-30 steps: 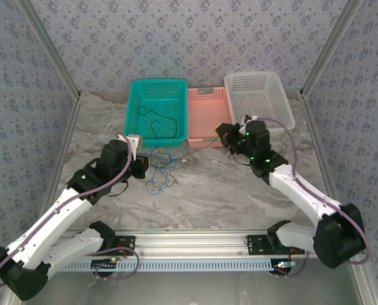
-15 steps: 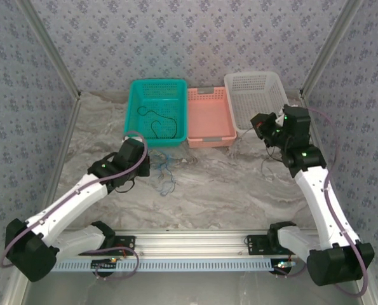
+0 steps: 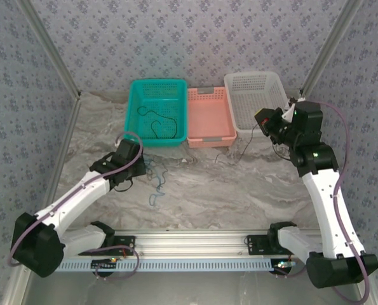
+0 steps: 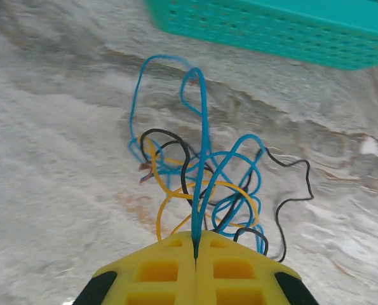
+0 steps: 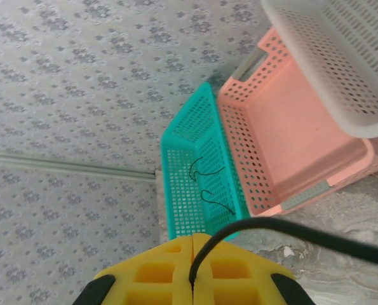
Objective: Untangle the cables
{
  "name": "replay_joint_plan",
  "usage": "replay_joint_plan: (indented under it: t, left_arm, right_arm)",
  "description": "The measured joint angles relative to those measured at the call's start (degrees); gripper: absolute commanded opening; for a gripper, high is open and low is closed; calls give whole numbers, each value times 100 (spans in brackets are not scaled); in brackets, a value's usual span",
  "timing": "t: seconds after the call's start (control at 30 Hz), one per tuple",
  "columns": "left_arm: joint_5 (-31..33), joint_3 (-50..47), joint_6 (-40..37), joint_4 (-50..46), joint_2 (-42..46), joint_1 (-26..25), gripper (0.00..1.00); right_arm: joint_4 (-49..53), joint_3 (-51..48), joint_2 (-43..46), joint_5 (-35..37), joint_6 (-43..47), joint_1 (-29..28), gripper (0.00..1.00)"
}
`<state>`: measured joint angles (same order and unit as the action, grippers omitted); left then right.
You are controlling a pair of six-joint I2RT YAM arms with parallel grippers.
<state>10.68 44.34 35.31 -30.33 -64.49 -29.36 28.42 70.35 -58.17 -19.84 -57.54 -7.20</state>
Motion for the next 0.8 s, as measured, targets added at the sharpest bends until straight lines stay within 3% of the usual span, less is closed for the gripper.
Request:
replay_joint_plan:
  t: [0.07, 0.1, 0.23, 0.4, 0.5, 0.67, 0.8]
  left_arm:
    - [-199, 70, 42, 87, -63, -44, 60]
    - [-240, 103, 79, 98, -46, -83, 69]
    - [-256, 249, 262, 142, 337, -415, 81]
    - [-271, 640, 739, 20, 949, -619, 83]
    - [-367, 719, 1403, 35, 1180, -767, 80]
    - [-398, 476, 2594, 527, 1137, -1696, 77]
    - [-608, 446, 3200, 1281, 420, -2238, 80]
  right_arm:
    - [13, 81, -9, 4, 46, -96, 0]
    - [15, 105, -15, 7, 68, -162, 0]
    - [44, 122, -70, 61, 170, -483, 0]
    - [39, 22, -74, 210, 214, -817, 0]
    - [-70, -245, -70, 313, 210, -1032, 0]
    - [-170, -717, -76, 472, 208, -1388, 0]
    - [-334, -927, -70, 570, 188, -1593, 0]
